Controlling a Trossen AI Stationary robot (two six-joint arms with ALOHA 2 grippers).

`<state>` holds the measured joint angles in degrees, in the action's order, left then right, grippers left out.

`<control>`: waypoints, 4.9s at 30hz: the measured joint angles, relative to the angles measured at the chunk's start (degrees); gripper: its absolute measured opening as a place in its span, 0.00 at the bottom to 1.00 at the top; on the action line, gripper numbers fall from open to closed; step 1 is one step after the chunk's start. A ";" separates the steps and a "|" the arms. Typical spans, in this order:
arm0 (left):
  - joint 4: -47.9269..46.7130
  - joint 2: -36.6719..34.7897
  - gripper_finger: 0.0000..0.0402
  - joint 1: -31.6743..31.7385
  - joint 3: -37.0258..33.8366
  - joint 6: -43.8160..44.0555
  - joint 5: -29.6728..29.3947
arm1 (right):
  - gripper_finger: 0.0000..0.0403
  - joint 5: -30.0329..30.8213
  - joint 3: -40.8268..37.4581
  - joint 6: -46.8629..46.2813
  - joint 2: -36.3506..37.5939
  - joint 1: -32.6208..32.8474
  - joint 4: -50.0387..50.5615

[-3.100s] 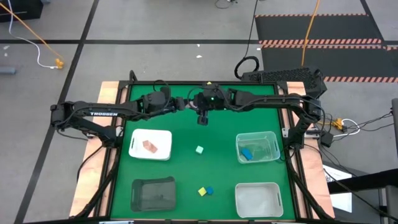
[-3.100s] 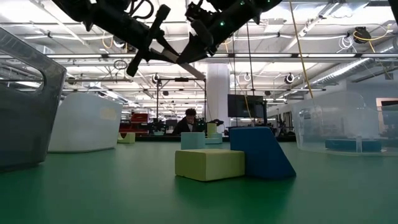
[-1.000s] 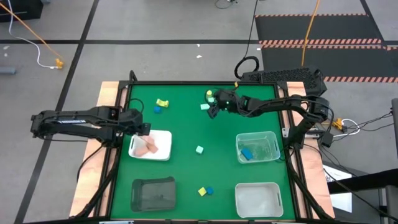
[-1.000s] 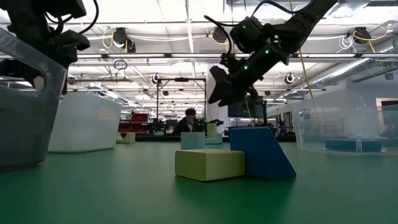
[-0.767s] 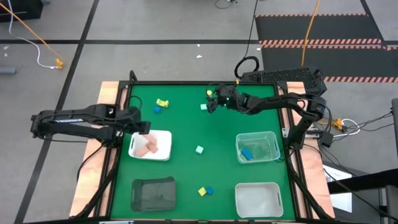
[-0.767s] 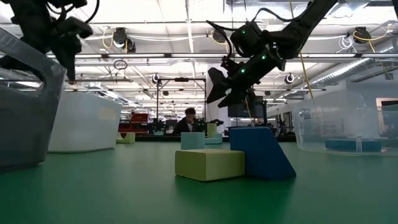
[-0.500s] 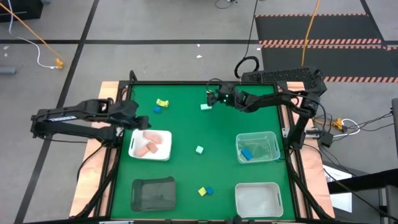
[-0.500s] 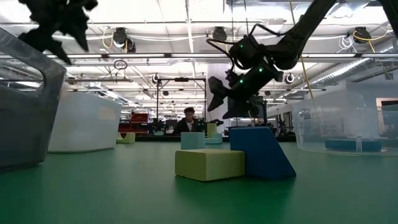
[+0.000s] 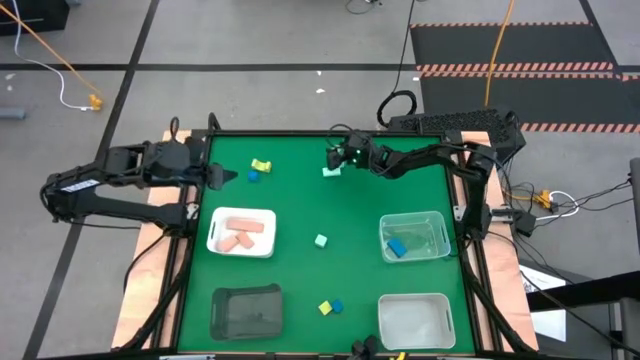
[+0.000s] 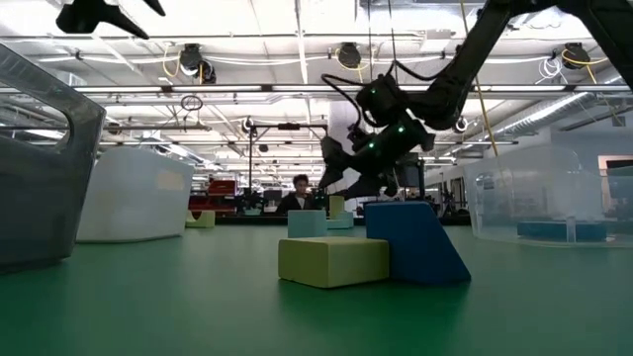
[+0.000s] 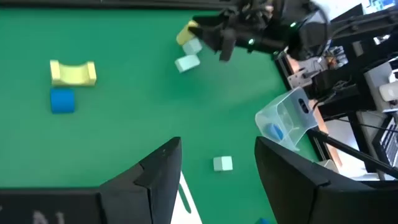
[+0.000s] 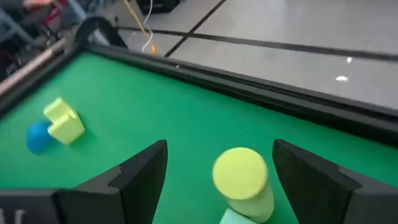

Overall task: Sort & place blocks by color
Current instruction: Put the top center green block into the black bin

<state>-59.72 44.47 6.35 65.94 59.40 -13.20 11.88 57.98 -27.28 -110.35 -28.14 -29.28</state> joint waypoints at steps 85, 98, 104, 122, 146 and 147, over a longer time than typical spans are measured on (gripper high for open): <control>66.92 32.92 0.48 -6.54 -3.26 -79.38 -29.30 | 0.27 -7.52 4.04 -3.27 21.08 17.70 -17.36; 66.46 32.92 0.33 -6.54 -3.26 -76.77 -28.42 | 0.27 -7.65 4.04 -2.15 21.08 17.68 -17.29; 66.51 32.92 0.33 -6.89 -3.26 -76.33 -28.57 | 0.27 -7.67 4.04 -2.15 21.08 17.70 -17.27; 58.85 32.16 0.33 -8.71 -3.26 -62.15 -29.61 | 0.98 -15.06 4.04 1.78 34.10 12.68 15.56; 18.45 27.50 0.33 -43.80 -3.18 17.18 24.86 | 0.98 -15.04 4.00 -6.54 44.46 13.25 46.35; 18.29 28.39 0.33 -44.88 -3.19 17.71 25.69 | 0.98 -15.00 4.00 -6.44 44.46 13.25 46.29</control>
<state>-41.43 72.85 -38.53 62.75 77.12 12.49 -3.12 61.98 -33.72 -65.89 -14.90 17.02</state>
